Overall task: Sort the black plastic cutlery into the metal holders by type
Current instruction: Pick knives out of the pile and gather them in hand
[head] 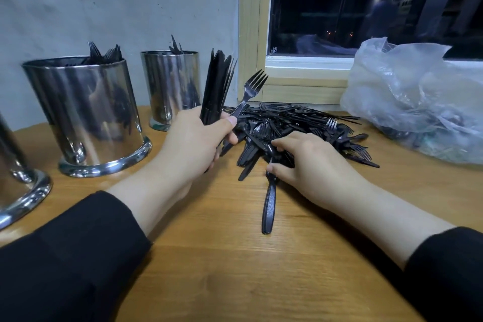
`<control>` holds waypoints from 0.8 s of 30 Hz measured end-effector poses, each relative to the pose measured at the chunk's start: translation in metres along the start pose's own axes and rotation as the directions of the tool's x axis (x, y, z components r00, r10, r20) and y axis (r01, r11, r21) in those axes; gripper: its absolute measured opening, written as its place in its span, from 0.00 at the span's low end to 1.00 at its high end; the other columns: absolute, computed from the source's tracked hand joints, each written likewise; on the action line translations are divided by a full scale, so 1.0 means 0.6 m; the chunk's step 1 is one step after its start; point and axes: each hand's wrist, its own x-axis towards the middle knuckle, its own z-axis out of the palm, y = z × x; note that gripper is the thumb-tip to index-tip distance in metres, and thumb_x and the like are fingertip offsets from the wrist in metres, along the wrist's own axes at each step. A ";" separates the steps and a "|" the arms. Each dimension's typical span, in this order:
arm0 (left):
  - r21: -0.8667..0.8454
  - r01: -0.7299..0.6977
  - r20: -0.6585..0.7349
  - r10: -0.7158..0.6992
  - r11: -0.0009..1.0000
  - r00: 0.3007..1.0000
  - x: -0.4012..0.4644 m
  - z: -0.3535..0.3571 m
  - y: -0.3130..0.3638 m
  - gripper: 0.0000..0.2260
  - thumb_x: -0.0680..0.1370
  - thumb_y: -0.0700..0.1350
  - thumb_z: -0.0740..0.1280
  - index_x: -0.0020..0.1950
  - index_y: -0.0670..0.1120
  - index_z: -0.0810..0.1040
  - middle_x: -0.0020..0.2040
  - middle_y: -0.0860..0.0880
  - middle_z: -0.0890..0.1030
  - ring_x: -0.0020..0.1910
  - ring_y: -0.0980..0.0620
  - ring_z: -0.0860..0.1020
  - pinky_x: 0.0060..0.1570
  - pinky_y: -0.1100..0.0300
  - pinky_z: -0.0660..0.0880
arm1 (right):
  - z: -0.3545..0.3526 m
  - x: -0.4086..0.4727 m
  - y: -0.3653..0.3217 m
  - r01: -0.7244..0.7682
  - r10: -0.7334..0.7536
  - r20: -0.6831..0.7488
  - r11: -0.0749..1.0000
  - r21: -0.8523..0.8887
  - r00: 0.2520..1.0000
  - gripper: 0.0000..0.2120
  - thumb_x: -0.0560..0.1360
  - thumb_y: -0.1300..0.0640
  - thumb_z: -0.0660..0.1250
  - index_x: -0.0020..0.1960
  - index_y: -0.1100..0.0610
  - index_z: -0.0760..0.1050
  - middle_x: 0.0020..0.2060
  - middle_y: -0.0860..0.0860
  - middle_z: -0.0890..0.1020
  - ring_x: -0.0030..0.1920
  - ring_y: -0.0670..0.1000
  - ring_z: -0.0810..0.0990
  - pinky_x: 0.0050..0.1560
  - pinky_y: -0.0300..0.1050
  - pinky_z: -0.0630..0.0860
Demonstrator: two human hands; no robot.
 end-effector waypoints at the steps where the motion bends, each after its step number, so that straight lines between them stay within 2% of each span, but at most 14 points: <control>1: 0.001 -0.010 -0.004 0.010 1.000 1.000 0.000 0.000 0.000 0.06 0.82 0.45 0.68 0.52 0.43 0.80 0.38 0.49 0.84 0.26 0.53 0.70 0.25 0.61 0.67 | 0.002 0.000 -0.003 -0.005 0.005 0.024 1.000 -0.021 1.000 0.25 0.77 0.39 0.67 0.71 0.48 0.73 0.61 0.46 0.77 0.63 0.52 0.73 0.64 0.56 0.72; 5: 0.028 -0.017 -0.004 0.017 0.999 1.000 -0.002 0.001 0.000 0.06 0.82 0.45 0.68 0.50 0.43 0.80 0.34 0.52 0.82 0.26 0.54 0.70 0.24 0.62 0.67 | 0.010 0.003 -0.002 -0.010 0.009 0.043 1.000 0.028 0.999 0.19 0.78 0.46 0.68 0.67 0.49 0.76 0.55 0.46 0.78 0.60 0.53 0.75 0.63 0.54 0.72; 7: 0.032 -0.015 0.000 0.015 0.999 1.000 -0.003 0.002 0.001 0.06 0.82 0.45 0.68 0.49 0.44 0.80 0.32 0.53 0.81 0.26 0.54 0.70 0.24 0.62 0.67 | 0.009 0.004 -0.001 -0.021 0.019 0.022 0.996 0.086 1.000 0.17 0.78 0.50 0.70 0.66 0.49 0.77 0.52 0.45 0.78 0.57 0.50 0.76 0.60 0.47 0.72; 9: 0.034 -0.012 -0.001 0.012 0.999 1.000 -0.003 0.003 0.002 0.06 0.82 0.45 0.68 0.48 0.44 0.80 0.30 0.54 0.80 0.25 0.55 0.69 0.24 0.63 0.67 | 0.005 0.004 -0.001 -0.049 0.050 0.001 0.983 0.175 0.999 0.16 0.78 0.53 0.71 0.65 0.49 0.79 0.49 0.42 0.78 0.51 0.45 0.75 0.51 0.37 0.69; 11: 0.049 -0.007 0.003 0.007 0.999 1.000 -0.003 0.004 0.003 0.07 0.82 0.45 0.68 0.47 0.43 0.80 0.25 0.55 0.77 0.23 0.55 0.69 0.23 0.64 0.66 | -0.002 0.006 0.005 -0.080 0.092 -0.029 0.955 0.284 0.995 0.15 0.77 0.54 0.71 0.64 0.48 0.80 0.47 0.40 0.79 0.47 0.41 0.76 0.47 0.33 0.68; 13: 0.069 -0.008 0.015 0.007 0.998 1.000 -0.004 0.004 0.004 0.08 0.82 0.44 0.67 0.46 0.42 0.80 0.24 0.55 0.76 0.23 0.55 0.68 0.22 0.65 0.66 | -0.011 0.007 0.012 -0.095 0.138 -0.070 0.901 0.424 0.988 0.12 0.77 0.55 0.72 0.61 0.48 0.82 0.45 0.40 0.82 0.44 0.37 0.78 0.47 0.30 0.72; 15: 0.087 -0.021 0.038 0.017 0.996 0.999 -0.006 0.005 0.004 0.09 0.82 0.44 0.68 0.44 0.42 0.81 0.27 0.50 0.79 0.24 0.54 0.69 0.23 0.64 0.66 | -0.021 0.008 0.018 -0.093 0.189 -0.112 0.819 0.567 0.976 0.10 0.77 0.57 0.73 0.57 0.49 0.84 0.40 0.40 0.83 0.37 0.34 0.78 0.42 0.27 0.71; 17: 0.102 -0.033 0.062 0.027 0.994 0.998 -0.006 0.006 0.003 0.07 0.81 0.43 0.68 0.44 0.43 0.81 0.35 0.46 0.83 0.26 0.52 0.71 0.24 0.61 0.68 | -0.031 0.007 0.023 -0.065 0.235 -0.161 0.732 0.679 0.958 0.08 0.77 0.59 0.73 0.54 0.49 0.84 0.34 0.40 0.82 0.33 0.35 0.77 0.36 0.26 0.69; 19: 0.113 -0.023 0.098 0.012 0.993 0.995 -0.007 0.008 0.003 0.05 0.80 0.43 0.69 0.46 0.44 0.81 0.38 0.46 0.84 0.29 0.51 0.74 0.25 0.60 0.70 | -0.044 0.006 0.025 -0.006 0.252 -0.220 0.670 0.742 0.942 0.08 0.77 0.60 0.72 0.53 0.48 0.83 0.34 0.42 0.83 0.34 0.37 0.78 0.37 0.28 0.71; 22: 0.131 0.006 0.168 -0.028 0.991 0.985 -0.009 0.013 0.003 0.04 0.81 0.43 0.69 0.49 0.43 0.80 0.40 0.47 0.85 0.32 0.53 0.79 0.24 0.60 0.72 | -0.055 0.004 0.024 0.075 0.270 -0.297 0.612 0.787 0.916 0.08 0.77 0.60 0.73 0.54 0.50 0.83 0.41 0.47 0.84 0.41 0.42 0.81 0.47 0.33 0.77; 24: 0.156 0.002 0.178 -0.030 0.988 0.983 -0.012 0.015 0.003 0.04 0.81 0.43 0.69 0.49 0.43 0.80 0.40 0.48 0.85 0.32 0.55 0.79 0.24 0.61 0.71 | -0.058 0.004 0.022 0.110 0.272 -0.319 0.579 0.808 0.908 0.08 0.77 0.61 0.73 0.54 0.51 0.83 0.42 0.48 0.84 0.42 0.43 0.81 0.49 0.34 0.78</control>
